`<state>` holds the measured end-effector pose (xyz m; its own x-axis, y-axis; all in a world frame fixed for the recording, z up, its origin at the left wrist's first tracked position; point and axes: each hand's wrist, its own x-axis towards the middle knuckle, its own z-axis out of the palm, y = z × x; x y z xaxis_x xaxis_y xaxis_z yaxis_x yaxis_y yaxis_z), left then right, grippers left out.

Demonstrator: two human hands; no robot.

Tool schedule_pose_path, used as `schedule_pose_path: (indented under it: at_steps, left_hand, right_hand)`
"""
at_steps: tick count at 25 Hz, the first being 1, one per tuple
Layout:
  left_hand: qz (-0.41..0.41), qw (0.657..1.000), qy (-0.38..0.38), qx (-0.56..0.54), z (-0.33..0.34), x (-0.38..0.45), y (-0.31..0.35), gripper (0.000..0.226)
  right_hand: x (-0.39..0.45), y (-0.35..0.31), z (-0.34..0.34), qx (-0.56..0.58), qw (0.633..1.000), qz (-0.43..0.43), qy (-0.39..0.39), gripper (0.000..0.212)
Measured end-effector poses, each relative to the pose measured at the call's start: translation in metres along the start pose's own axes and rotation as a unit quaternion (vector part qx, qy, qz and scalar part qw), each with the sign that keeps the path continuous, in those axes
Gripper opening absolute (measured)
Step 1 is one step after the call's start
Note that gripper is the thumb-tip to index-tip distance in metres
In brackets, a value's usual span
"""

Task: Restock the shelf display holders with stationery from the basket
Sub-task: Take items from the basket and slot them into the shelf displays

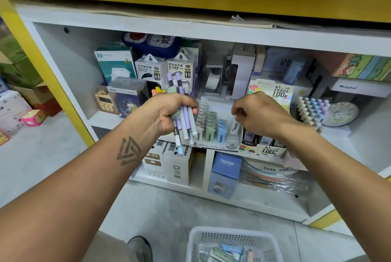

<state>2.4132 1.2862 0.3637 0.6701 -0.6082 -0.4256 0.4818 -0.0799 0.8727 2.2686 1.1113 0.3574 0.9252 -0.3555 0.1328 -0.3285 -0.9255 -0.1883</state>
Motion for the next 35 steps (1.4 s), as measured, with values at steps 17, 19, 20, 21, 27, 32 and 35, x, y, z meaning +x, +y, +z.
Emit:
schedule_pose_path:
  at_steps: [17,19,20,21,27,32,35]
  left_hand:
    - [-0.022,0.998,-0.054,-0.003,0.024,-0.003,-0.01,0.008]
    - [-0.02,0.998,-0.058,-0.009,0.032,-0.004,-0.011,0.012]
    - [-0.018,0.998,-0.06,-0.01,0.037,-0.004,-0.012,0.02]
    - [-0.016,0.998,-0.061,-0.011,0.042,-0.005,-0.012,0.028]
    - [0.002,0.995,-0.089,-0.04,0.063,-0.005,-0.015,0.022]
    - [0.037,0.995,-0.091,-0.019,0.075,-0.004,-0.019,0.04]
    - [0.054,0.992,-0.111,-0.004,0.089,-0.007,-0.024,0.059]
  right_hand:
    - [-0.006,-0.01,0.005,0.236,0.967,0.077,-0.056,0.013]
    - [-0.012,-0.017,-0.006,0.455,0.882,0.097,-0.076,0.016]
    - [-0.014,-0.019,-0.009,0.497,0.858,0.088,-0.092,0.025]
    - [-0.017,-0.022,-0.009,0.509,0.85,0.078,-0.109,0.033]
    - [-0.029,-0.008,-0.017,0.529,0.839,0.093,-0.092,0.035]
    - [-0.041,0.01,-0.023,0.551,0.824,0.084,-0.104,0.045]
    - [-0.05,0.02,-0.029,0.538,0.833,0.083,-0.105,0.043]
